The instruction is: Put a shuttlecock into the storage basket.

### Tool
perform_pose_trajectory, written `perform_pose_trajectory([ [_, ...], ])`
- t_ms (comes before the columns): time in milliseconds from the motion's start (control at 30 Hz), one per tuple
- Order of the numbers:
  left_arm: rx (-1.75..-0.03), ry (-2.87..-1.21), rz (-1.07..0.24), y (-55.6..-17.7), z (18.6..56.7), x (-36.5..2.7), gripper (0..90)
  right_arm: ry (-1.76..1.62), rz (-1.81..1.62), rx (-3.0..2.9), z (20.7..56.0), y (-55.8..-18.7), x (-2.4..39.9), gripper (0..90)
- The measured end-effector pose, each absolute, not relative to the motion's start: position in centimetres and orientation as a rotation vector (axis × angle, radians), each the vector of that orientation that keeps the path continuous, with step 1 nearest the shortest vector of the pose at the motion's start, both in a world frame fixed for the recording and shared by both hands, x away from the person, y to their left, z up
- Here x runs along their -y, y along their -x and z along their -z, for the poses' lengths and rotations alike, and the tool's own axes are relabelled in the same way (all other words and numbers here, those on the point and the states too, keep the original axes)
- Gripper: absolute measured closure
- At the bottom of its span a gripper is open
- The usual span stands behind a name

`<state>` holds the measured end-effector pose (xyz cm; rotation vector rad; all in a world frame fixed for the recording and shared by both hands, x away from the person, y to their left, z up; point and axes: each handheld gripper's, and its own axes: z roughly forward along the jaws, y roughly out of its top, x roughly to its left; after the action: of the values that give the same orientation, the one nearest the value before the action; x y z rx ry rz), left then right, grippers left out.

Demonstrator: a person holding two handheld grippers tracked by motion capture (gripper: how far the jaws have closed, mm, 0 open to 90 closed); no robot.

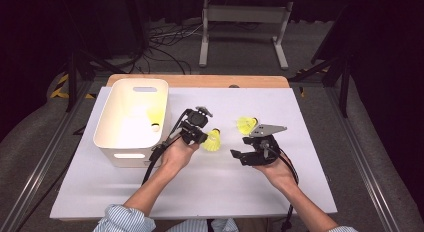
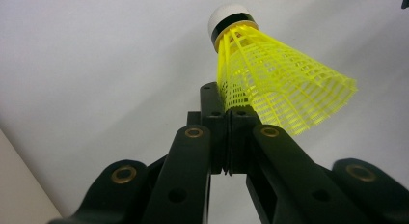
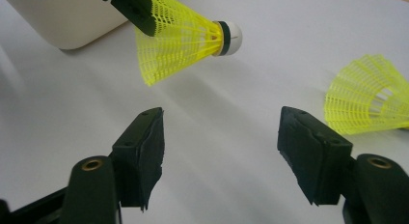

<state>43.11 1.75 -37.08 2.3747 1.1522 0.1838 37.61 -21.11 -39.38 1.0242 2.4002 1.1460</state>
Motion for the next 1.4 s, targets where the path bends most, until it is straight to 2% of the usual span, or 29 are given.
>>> perform_pose_trajectory([
  [233, -1.152, -2.375, -0.182, -43.0, 36.7, -1.9, 89.1, -1.034, -1.218, -2.337, 39.6, -36.7, 22.8, 28.1],
  [1400, -1.16, -2.403, -0.185, -42.6, 34.5, -2.5, 89.0, -0.99, -1.288, -2.16, 41.6, -31.8, 27.8, 19.9],
])
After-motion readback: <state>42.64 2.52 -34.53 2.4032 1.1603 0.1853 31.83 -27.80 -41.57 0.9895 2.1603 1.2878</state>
